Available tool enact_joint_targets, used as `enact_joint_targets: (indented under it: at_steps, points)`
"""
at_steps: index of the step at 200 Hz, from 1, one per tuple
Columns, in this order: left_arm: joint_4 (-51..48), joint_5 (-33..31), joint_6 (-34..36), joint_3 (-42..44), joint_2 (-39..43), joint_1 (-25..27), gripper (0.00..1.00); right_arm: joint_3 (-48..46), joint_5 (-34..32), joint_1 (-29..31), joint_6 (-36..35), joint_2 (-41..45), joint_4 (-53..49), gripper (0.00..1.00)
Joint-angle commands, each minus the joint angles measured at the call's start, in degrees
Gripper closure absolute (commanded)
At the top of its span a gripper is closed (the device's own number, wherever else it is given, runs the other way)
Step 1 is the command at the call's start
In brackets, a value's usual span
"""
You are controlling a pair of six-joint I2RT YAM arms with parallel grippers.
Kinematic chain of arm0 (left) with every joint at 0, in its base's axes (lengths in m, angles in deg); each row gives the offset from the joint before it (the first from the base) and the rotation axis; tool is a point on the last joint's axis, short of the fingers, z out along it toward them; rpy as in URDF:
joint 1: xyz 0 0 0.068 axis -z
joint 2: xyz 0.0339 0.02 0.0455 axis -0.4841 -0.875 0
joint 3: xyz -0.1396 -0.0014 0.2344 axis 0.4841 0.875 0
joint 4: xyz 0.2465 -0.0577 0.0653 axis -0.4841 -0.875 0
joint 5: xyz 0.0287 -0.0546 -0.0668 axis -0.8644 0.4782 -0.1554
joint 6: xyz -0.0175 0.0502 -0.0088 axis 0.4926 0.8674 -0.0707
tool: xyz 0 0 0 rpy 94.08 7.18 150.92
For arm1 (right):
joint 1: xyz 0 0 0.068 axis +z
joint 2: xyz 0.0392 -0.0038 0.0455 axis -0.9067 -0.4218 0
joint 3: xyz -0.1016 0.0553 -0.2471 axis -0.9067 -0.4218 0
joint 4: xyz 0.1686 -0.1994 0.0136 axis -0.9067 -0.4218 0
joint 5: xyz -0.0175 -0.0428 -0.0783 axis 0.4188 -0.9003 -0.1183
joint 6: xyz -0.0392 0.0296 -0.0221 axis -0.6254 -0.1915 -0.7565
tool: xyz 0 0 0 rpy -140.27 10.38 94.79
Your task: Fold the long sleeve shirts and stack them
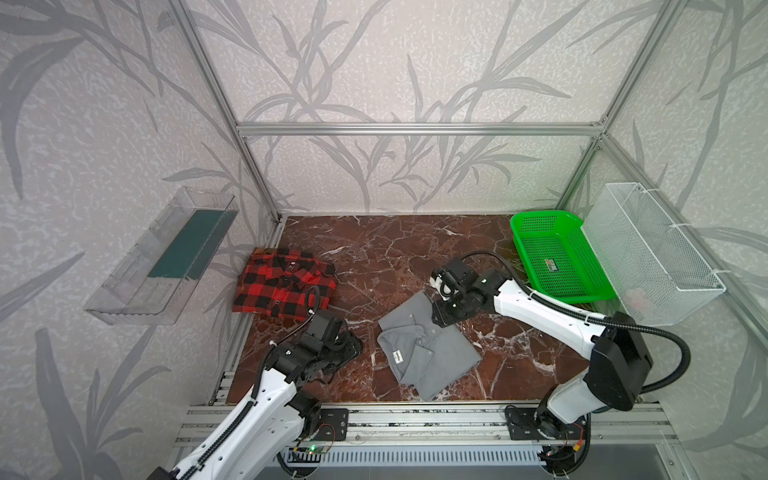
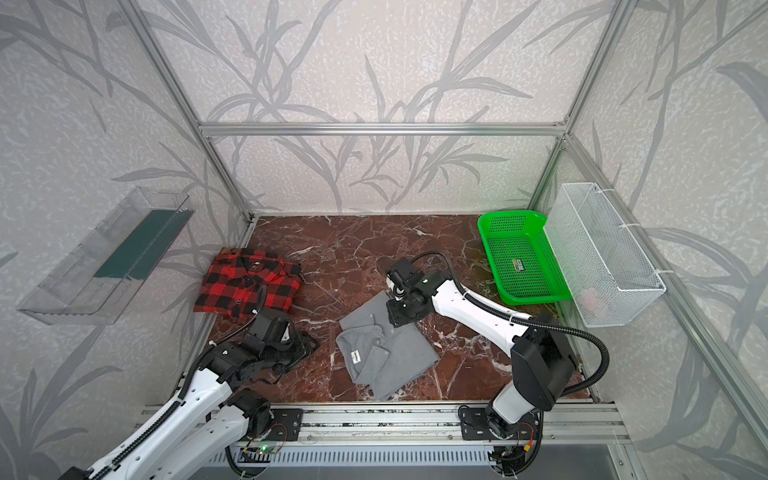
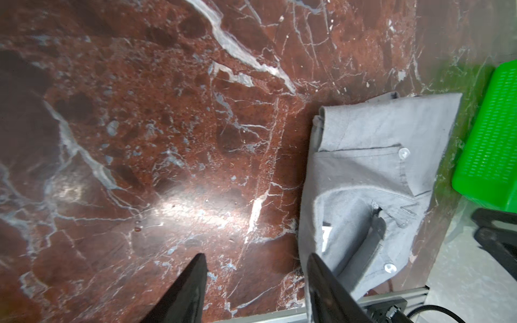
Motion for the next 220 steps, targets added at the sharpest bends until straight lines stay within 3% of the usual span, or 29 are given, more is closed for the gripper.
enact_joint_targets:
  at_steps: [1,46,112,155,176,198,220]
  points:
    - [5.1,3.0,-2.6,3.0,0.0,0.4,0.41,-5.4,0.8,-2.6,-1.7,3.5,0.4,0.52]
    - [9.7,2.4,-2.4,3.2,-5.9,1.8,0.41,-20.9,3.6,-2.9,3.1,7.1,8.4,0.59]
    - [16.6,5.2,1.8,-3.0,-25.0,1.9,0.41,-36.6,8.3,-0.5,13.7,14.4,17.7,0.75]
    - [21.0,7.6,4.0,-11.1,-38.2,2.2,0.41,-42.3,6.1,11.0,28.1,22.9,23.9,0.77]
    - [21.1,8.3,5.5,-16.9,-44.6,2.6,0.41,-43.6,2.0,17.7,34.8,24.8,27.3,0.78]
    - [20.3,8.7,7.1,-25.0,-50.7,3.6,0.41,-42.1,-0.9,25.2,38.2,21.3,34.1,0.77]
    - [18.0,7.6,8.9,-34.3,-56.2,4.9,0.41,-36.0,-2.6,28.2,36.5,14.9,34.8,0.78]
